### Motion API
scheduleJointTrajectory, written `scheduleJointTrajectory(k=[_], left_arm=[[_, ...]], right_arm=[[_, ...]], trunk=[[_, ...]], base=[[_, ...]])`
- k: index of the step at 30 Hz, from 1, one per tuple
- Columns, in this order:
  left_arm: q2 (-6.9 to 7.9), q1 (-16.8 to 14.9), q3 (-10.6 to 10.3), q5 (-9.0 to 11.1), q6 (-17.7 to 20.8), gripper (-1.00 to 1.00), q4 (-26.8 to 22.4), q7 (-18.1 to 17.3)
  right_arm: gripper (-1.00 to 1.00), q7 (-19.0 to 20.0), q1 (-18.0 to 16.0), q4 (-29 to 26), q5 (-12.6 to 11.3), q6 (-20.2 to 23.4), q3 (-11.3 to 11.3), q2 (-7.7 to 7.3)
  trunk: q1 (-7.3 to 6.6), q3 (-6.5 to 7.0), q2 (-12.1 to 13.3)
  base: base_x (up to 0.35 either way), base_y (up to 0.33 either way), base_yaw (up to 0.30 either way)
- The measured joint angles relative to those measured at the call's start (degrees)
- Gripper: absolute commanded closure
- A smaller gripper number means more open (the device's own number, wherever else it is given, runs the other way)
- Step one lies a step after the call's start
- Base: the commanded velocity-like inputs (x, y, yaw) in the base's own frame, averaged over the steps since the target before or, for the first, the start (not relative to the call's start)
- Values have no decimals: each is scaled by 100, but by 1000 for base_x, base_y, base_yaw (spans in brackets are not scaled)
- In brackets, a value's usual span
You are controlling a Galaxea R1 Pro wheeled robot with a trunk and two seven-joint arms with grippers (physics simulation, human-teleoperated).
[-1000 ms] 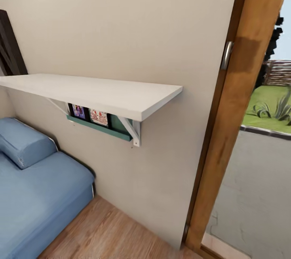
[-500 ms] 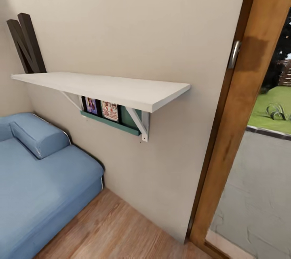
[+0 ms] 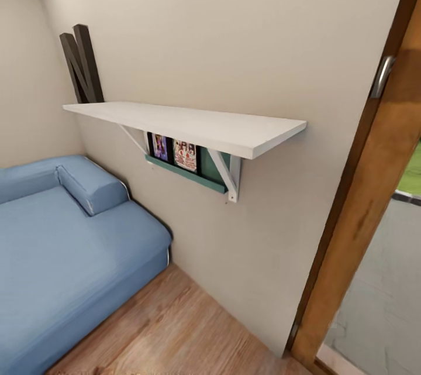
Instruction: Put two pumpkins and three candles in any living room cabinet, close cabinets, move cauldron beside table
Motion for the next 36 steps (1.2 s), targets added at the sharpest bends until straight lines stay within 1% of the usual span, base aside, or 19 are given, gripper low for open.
scheduleJointTrajectory(k=[4, 9, 15, 19, 25, 36], left_arm=[[-8, 0, -17, -11, -1, -100, 7, -20], [9, 0, 32, 28, -40, -100, 8, 26], [21, 0, 47, 50, -150, -100, 8, 39], [27, 0, 49, 152, -323, -100, 9, 45], [28, 0, 48, 205, -362, -100, 9, 43], [28, 0, 49, 214, -372, -100, 12, 43]], right_arm=[[-100, -1, 1, 21, 14, -31, -2, -27], [-100, -3, 1, 26, 12, -41, -3, -41], [-100, -2, 0, 26, 22, -78, 4, -44], [-100, -6, 0, 25, 38, -192, 12, -37], [-100, -17, 0, 25, 43, -229, 13, -38], [-100, -18, 0, 25, 50, -254, 19, -36]], trunk=[[0, 0, 0], [0, -1, 0], [0, -4, 0], [0, -4, 0], [0, -4, 0], [0, -4, 0]], base=[[0, -28, 132], [0, -180, 167], [0, -64, 269], [0, -9, 284], [0, -2, 286], [0, 0, 286]])
